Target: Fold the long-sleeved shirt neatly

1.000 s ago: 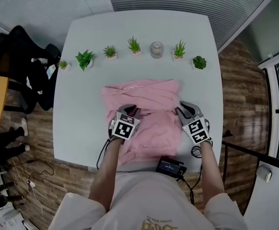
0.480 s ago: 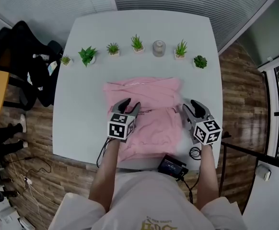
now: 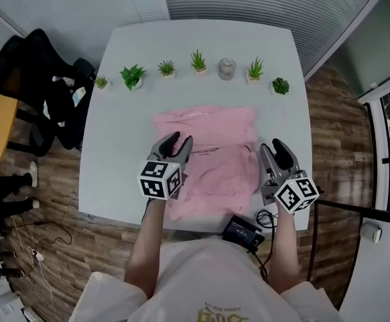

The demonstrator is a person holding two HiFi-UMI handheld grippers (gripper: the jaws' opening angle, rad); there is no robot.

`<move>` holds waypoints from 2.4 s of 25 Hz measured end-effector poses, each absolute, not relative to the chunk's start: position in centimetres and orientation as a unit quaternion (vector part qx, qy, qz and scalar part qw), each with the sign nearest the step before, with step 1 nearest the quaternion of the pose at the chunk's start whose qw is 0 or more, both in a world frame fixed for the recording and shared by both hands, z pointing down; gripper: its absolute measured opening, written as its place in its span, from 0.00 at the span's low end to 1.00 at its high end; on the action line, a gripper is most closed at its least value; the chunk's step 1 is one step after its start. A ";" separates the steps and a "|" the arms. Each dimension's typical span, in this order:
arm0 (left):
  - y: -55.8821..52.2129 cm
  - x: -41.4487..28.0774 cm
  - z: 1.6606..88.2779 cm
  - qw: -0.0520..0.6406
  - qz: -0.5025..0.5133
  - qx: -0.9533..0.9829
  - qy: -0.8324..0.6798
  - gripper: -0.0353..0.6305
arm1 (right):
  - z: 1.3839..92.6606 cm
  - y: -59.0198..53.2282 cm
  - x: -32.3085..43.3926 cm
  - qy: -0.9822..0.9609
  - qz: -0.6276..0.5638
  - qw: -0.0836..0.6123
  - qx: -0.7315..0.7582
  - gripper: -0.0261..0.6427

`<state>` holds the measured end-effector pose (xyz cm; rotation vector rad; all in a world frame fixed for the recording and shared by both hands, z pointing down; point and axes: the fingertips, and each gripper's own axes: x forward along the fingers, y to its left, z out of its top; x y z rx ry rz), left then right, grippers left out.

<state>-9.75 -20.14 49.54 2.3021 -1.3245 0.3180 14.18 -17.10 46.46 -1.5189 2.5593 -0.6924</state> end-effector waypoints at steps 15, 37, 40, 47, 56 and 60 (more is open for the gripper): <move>-11.7 -13.9 44.3 0.208 0.023 0.850 -0.483 0.30 | 41.1 -8.3 9.4 0.842 -0.210 0.122 -0.482 0.35; -3.4 -14.9 49.8 0.221 0.093 0.841 -0.485 0.32 | 49.6 0.7 9.9 0.830 -0.262 0.003 -0.492 0.37; -2.7 -14.7 51.4 0.222 0.112 0.841 -0.480 0.32 | 51.7 1.1 10.7 0.822 -0.266 -0.023 -0.502 0.37; -0.4 -14.7 54.5 0.238 0.144 0.836 -0.473 0.32 | 56.7 3.2 11.0 0.817 -0.266 -0.118 -0.497 0.37; 2.5 -14.3 59.5 0.256 0.211 0.829 -0.450 0.32 | 59.9 4.1 11.6 0.809 -0.262 -0.174 -0.497 0.36; 3.0 -14.3 60.8 0.248 0.238 0.830 -0.440 0.32 | 60.9 3.8 11.2 0.812 -0.250 -0.206 -0.485 0.36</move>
